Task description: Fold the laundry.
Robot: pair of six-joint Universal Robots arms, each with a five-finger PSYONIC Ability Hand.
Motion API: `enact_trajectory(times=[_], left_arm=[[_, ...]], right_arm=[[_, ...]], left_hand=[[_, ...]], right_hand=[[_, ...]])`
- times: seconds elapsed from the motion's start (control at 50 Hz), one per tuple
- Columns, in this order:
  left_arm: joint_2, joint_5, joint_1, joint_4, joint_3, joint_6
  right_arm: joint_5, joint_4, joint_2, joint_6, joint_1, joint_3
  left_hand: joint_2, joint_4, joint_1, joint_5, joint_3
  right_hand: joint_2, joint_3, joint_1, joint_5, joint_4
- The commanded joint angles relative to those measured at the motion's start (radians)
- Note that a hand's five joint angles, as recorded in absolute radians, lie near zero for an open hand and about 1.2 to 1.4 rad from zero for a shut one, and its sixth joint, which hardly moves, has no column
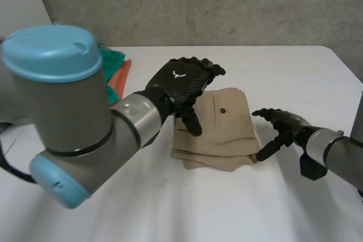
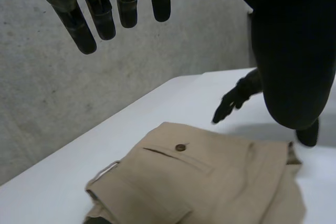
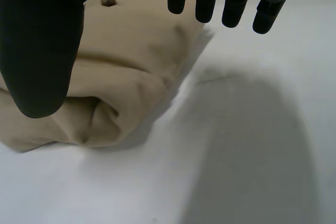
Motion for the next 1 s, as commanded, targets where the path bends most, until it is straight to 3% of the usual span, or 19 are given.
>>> enact_trajectory(times=[0.02, 0.28, 0.36, 0.38, 0.42, 0.52, 0.64, 0.8, 1.0], left_arm=[[0.082, 0.042, 0.03, 0.092, -0.129, -0.04], [0.117, 0.043, 0.05, 0.115, -0.181, -0.044], [0.117, 0.043, 0.05, 0.116, -0.184, -0.044], [0.117, 0.043, 0.05, 0.116, -0.184, -0.044], [0.117, 0.043, 0.05, 0.118, -0.184, -0.044], [0.117, 0.043, 0.047, 0.127, -0.18, -0.043], [0.116, 0.043, 0.039, 0.15, -0.152, -0.043], [0.101, 0.042, -0.001, 0.153, -0.062, -0.053], [0.045, 0.038, -0.036, 0.153, 0.03, -0.07]], right_arm=[[-0.001, -0.054, 0.042, 0.009, 0.045, -0.013], [0.02, -0.065, 0.134, 0.004, 0.136, -0.073], [0.054, -0.07, 0.145, 0.003, 0.153, -0.091], [0.069, -0.076, 0.146, 0.003, 0.157, -0.099], [0.088, -0.09, 0.14, 0.008, 0.156, -0.104], [0.155, -0.153, 0.117, 0.02, 0.15, -0.111], [0.174, -0.17, 0.123, 0.041, 0.124, -0.223], [0.192, -0.16, 0.307, 0.061, -0.004, -0.511], [0.313, -0.061, 0.614, 0.231, -0.189, -1.004]], left_hand=[[-0.003, -0.005, 0.015, -0.023, -0.009], [-0.006, -0.008, 0.013, -0.026, -0.012], [-0.006, -0.008, 0.013, -0.026, -0.012], [-0.006, -0.008, 0.013, -0.026, -0.012], [-0.009, -0.011, 0.01, -0.029, -0.015], [-0.009, -0.011, 0.01, -0.029, -0.015], [-0.012, -0.014, 0.007, -0.032, -0.018], [-0.012, -0.014, 0.007, -0.032, -0.018], [-0.012, -0.014, 0.007, -0.032, -0.018]], right_hand=[[-0.03, -0.032, -0.047, -0.04, -0.034], [-0.008, -0.01, -0.025, -0.018, -0.013], [0.396, 0.394, 0.379, 0.385, 0.391], [0.793, 0.79, 0.776, 0.782, 0.788], [1.19, 1.188, 1.173, 1.18, 1.186], [1.192, 1.19, 1.175, 1.182, 1.187], [1.192, 1.19, 1.175, 1.182, 1.187], [1.192, 1.19, 1.175, 1.182, 1.187], [1.192, 1.19, 1.175, 1.182, 1.187]])
